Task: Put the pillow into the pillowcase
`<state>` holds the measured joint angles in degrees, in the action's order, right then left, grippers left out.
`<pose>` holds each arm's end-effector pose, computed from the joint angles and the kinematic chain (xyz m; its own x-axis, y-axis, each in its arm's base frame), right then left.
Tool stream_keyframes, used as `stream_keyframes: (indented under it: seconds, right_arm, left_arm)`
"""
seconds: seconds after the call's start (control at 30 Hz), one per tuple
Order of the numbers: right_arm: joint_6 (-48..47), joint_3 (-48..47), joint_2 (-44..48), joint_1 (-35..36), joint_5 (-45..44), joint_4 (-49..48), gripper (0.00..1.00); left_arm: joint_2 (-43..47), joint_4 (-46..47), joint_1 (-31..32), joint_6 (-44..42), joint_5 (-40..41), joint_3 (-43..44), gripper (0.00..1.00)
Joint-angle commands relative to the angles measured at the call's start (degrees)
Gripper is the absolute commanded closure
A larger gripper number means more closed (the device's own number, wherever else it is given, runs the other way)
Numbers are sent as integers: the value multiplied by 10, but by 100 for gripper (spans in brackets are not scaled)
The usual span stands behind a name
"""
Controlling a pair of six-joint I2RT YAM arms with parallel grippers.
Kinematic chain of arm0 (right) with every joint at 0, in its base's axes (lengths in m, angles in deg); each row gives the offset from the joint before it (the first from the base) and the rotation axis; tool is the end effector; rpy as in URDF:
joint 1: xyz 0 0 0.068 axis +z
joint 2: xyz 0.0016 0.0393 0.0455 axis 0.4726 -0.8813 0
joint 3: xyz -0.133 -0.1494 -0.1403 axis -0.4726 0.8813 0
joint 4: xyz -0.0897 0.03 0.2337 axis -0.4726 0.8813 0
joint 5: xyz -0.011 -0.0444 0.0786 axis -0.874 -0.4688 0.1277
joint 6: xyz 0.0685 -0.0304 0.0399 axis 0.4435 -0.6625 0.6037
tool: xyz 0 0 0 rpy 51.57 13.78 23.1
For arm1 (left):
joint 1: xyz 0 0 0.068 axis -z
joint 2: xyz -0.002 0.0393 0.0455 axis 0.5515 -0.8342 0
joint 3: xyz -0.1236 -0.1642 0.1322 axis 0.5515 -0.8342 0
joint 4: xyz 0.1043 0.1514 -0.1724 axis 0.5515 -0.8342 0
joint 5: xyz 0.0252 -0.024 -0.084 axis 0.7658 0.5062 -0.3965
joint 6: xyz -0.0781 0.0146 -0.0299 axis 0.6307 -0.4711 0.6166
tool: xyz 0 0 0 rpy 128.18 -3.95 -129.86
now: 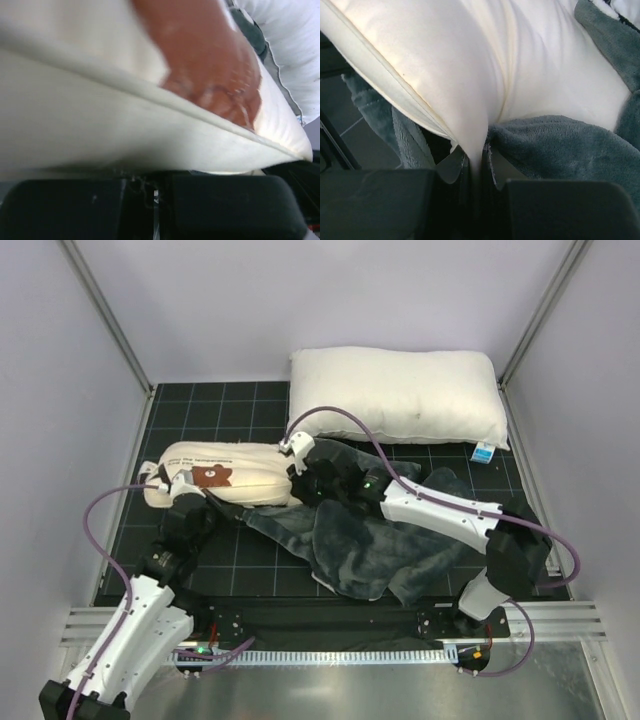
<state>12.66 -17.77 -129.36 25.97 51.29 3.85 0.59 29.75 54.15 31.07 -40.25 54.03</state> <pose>0.2335 0.3207 0.2415 -0.3787 -0.3905 -0.8391 -0.7728 0.6323 0.0545 0.1846 -0.0593 0.2111 -0.4534 -0.7103 -0.5384 -0.2426 0.6796 -0.6923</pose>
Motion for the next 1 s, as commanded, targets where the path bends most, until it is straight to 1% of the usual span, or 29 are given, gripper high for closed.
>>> stream_keyframes:
  seconds: [0.0, 0.07, 0.1, 0.13, 0.17, 0.23, 0.27, 0.33, 0.37, 0.4, 0.43, 0.47, 0.5, 0.57, 0.6, 0.63, 0.7, 0.73, 0.8, 0.83, 0.9, 0.97]
  right_arm:
    - [0, 37, 51, 20, -21, 54, 96]
    - [6, 33, 45, 45, -62, 108, 83]
    - [17, 34, 46, 51, -70, 119, 75]
    - [20, 38, 48, 56, -72, 128, 57]
    - [23, 40, 58, 63, -67, 129, 50]
    - [32, 32, 69, 64, -49, 125, 45]
    - [33, 25, 73, 64, -31, 124, 37]
    - [39, -15, 75, 64, -8, 134, 29]
    - [40, -32, 73, 64, 4, 140, 23]
    - [40, -49, 64, 65, 32, 144, 20]
    - [38, -84, 59, 65, 41, 149, 16]
    - [33, -100, 50, 66, 62, 150, 9]
    - [25, -116, 29, 67, 71, 151, 6]
    - [1, -183, -5, 77, 69, 177, 2]
    - [-8, -209, -24, 80, 72, 189, 2]
    - [-16, -258, -67, 82, 78, 206, 2]
    - [-38, -297, -107, 83, 92, 219, 2]
    - [-42, -335, -144, 83, 98, 235, 2]
    - [-66, -373, -180, 83, 122, 250, 3]
    - [-72, -377, -203, 84, 135, 256, 3]
    - [-79, -363, -214, 85, 154, 245, 3]
    - [-78, -347, -222, 85, 165, 225, 5]
  left_arm:
    - [9, -17, -56, -24, -18, 6, 100]
    - [20, -22, -59, -28, -20, 9, 100]
    - [30, -24, -58, -34, -22, 10, 99]
    - [37, -24, -58, -40, -25, 10, 100]
    - [41, -28, -58, -46, -35, 5, 100]
    - [59, -34, -58, -47, -42, -6, 99]
    - [65, -37, -58, -45, -46, -15, 100]
    - [88, -36, -58, -35, -55, -48, 100]
    - [99, -37, -59, -31, -60, -58, 100]
    - [107, -37, -59, -25, -62, -78, 99]
    - [122, -36, -58, -21, -63, -85, 100]
    - [128, -34, -58, -16, -64, -92, 100]
    - [132, -30, -58, -14, -63, -98, 99]
    - [137, -30, -58, -12, -57, -103, 100]
    - [137, -32, -59, -13, -51, -100, 100]
    - [137, -34, -59, -14, -47, -95, 100]
    - [136, -40, -58, -14, -39, -89, 100]
    - [137, -44, -59, -14, -33, -86, 100]
    - [140, -53, -58, -12, -23, -77, 100]
    - [142, -57, -58, -10, -15, -75, 100]
    - [147, -58, -59, -6, -6, -70, 100]
    - [146, -61, -58, -4, 4, -55, 99]
